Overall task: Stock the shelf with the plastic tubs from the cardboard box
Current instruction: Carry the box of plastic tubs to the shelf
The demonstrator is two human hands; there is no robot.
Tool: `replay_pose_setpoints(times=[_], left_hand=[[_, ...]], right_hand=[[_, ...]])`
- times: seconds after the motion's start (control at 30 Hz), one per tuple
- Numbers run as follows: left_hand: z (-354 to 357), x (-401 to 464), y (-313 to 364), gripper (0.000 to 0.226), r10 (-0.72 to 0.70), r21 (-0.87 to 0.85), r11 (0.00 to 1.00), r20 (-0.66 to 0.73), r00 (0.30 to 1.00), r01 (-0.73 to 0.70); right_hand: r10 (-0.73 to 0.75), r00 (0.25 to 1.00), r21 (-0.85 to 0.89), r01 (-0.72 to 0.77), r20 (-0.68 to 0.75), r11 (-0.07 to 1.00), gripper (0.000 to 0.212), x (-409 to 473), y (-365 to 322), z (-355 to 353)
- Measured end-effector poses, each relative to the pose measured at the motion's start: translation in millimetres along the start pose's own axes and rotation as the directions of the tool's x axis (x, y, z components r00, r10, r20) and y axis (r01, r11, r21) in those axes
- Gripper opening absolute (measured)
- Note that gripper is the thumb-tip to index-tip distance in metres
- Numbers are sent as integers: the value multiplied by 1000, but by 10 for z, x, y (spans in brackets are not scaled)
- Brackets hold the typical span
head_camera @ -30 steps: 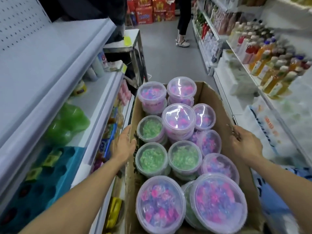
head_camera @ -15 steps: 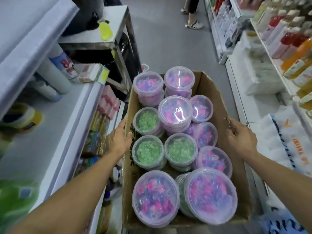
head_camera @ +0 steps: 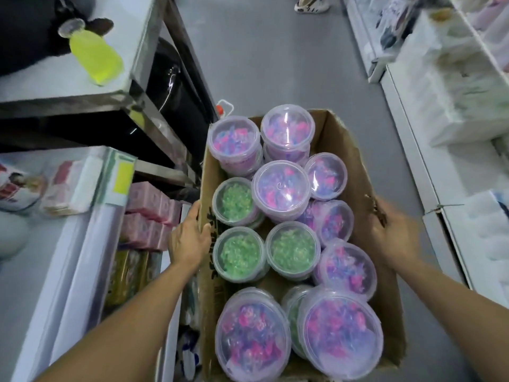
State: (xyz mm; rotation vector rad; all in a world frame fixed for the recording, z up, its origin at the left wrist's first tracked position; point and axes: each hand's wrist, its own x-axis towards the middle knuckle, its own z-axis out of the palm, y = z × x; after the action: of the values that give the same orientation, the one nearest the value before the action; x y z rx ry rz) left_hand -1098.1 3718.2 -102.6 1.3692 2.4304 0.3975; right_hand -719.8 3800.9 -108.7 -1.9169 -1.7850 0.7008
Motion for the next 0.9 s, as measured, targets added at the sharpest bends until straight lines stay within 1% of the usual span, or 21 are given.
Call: replay_pose_setpoints(times=[0.1,0.23,0.3,0.37,0.47,0.6,0.67,0.7,0.73,0.77,0.8,0.83,0.87,0.9], left_hand=[[125,263,-36,61,-26,22,999,3,1000,26],[258,451,-90,62,6,-4,1000,25,1000,-6],[293,486,-106,62,-10,1,1000,27,1000,10],[302,491,-103,62,-33,7,999,34,999,33],[320,477,-122,63,-17,9,1000,50,999,17],[315,504,-140,60,-10,24,1000,111,994,7],[275,505,-141,56,-22,34,999,151,988,17],[244,499,-129,55,-49,25,999,161,986,45],[204,478,-100,57,-75,-13,997,147,986,78],[151,441,-35,59,-100,-66,992,118,988,108],[94,403,63,60,-97,-131,986,69,993,106],[43,376,189,58,-81,-193,977,30,996,86],[-7,367,328,55,-51,-268,962,11,999,52],[-49,394,475,52,-27,-349,936,21,999,33]], right_hand=[[32,999,1,-32,0,999,45,184,23,188],[57,998,18,-57,23,998,51,362,107,386],[70,997,16,-71,26,997,53,403,169,445],[79,996,-3,-79,31,997,52,421,212,465],[73,996,-40,-71,52,997,50,423,226,458],[87,990,-121,-74,112,990,43,437,204,413],[116,981,-157,-91,157,983,38,445,176,371],[152,972,-158,-124,177,980,37,438,147,346],[197,961,-149,-170,194,974,40,423,106,314],[244,949,-128,-222,200,967,46,406,52,283],[271,945,-104,-256,181,961,56,393,-26,255],[260,957,-89,-250,130,964,64,383,-137,226],[196,979,-80,-191,57,978,71,378,-287,192],[85,996,-60,-86,-8,994,79,380,-459,167]])
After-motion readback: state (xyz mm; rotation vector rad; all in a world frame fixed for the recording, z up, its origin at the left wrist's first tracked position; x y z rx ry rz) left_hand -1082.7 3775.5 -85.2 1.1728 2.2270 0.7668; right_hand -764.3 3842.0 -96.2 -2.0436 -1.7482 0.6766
